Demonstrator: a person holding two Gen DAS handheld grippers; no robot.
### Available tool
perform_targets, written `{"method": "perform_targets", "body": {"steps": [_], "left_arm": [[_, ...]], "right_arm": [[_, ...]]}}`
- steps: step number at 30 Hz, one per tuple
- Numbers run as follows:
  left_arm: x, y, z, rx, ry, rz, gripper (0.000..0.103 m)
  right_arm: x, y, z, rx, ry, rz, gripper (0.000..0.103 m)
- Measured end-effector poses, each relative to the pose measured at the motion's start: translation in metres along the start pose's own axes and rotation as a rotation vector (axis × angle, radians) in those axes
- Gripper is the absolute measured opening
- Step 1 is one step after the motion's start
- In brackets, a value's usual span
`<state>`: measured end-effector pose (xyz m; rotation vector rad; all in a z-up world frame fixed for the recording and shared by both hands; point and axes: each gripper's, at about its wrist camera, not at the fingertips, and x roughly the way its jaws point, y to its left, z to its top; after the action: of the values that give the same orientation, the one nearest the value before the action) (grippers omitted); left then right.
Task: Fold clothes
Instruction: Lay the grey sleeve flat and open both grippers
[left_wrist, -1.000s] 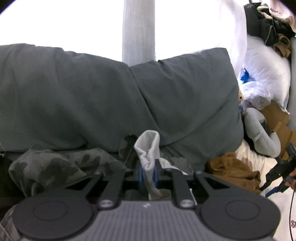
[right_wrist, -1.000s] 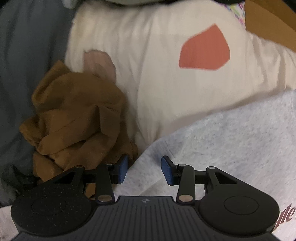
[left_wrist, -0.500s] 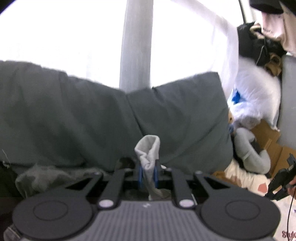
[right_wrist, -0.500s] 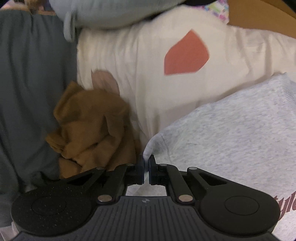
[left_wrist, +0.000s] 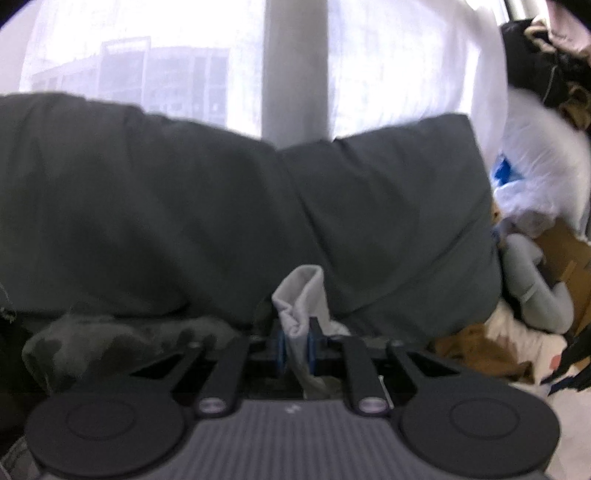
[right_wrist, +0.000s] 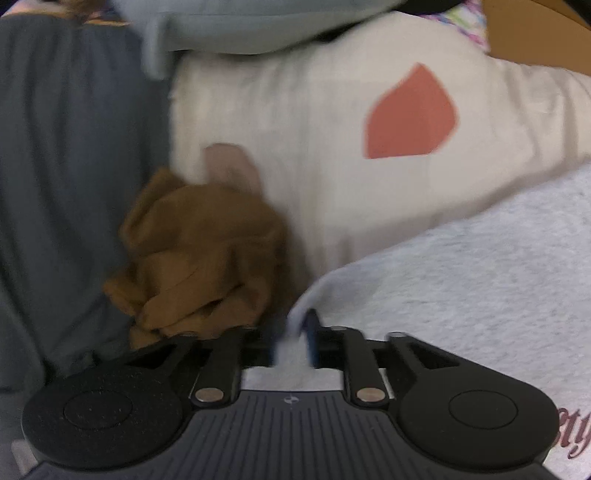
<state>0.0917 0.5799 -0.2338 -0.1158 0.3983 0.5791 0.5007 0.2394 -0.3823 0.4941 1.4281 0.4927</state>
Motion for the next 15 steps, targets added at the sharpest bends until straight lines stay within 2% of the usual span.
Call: {"method": "perform_targets", "body": {"steps": [2, 7, 9, 15], "left_arm": [[0.003, 0.004, -0.003, 0.0, 0.027, 0.019, 0.014], [0.007, 0.012, -0.006, -0.026, 0.067, 0.107, 0.016], [0.003, 0.021, -0.004, -0.054, 0.07, 0.14, 0.016], [-0.012, 0.022, 0.001, -0.075, 0.052, 0.128, 0.016]], "right_arm": [[-0.008, 0.006, -0.004, -0.032, -0.008, 0.051, 0.039], [-0.024, 0.024, -0.025, -0.162, -0.018, 0.087, 0.039], [-0.017, 0.035, -0.04, -0.244, 0.005, 0.082, 0.039], [0.01, 0.064, -0.075, -0.437, 0.049, 0.046, 0.039]]}}
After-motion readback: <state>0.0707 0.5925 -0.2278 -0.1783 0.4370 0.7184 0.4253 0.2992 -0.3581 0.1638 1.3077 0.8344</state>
